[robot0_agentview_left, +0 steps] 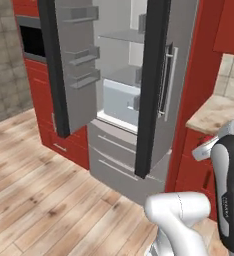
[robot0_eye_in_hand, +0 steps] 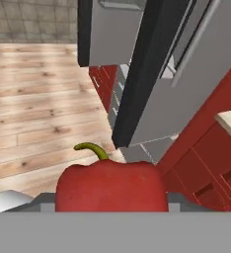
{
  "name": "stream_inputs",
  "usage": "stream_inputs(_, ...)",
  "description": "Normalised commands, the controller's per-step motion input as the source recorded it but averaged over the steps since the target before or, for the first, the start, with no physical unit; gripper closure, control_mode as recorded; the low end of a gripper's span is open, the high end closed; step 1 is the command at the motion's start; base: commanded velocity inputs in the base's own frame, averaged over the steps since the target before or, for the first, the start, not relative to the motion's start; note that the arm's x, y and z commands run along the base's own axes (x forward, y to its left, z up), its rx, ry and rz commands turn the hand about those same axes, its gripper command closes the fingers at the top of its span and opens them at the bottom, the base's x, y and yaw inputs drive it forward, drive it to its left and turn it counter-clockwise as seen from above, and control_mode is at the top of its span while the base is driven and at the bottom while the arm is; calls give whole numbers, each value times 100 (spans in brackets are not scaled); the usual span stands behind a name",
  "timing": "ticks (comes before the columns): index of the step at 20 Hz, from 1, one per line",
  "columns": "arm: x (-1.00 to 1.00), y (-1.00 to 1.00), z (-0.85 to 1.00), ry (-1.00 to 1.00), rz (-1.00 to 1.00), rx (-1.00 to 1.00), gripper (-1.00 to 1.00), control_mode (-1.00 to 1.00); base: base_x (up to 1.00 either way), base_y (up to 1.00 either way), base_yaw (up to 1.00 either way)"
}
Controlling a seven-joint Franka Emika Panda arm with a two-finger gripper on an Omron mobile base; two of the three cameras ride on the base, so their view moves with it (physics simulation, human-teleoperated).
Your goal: Place the liquor on the top shelf of the fridge to keep it out of children's reach, and place the peach and bell pepper on lower shelves for easy access.
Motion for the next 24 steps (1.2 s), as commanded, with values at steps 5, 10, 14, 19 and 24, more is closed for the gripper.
stream_inputs(5, 0, 0, 0, 0, 0, 0, 100, 100, 0, 90, 28)
stream_inputs(10, 0, 0, 0, 0, 0, 0, 100, 100, 17, 99, 7)
stream_inputs(14, 0, 0, 0, 0, 0, 0, 100, 100, 42, 83, -19)
stream_inputs(19, 0, 0, 0, 0, 0, 0, 100, 100, 38, 46, -54)
stream_inputs(24, 0, 0, 0, 0, 0, 0, 100, 100, 44, 34, -58)
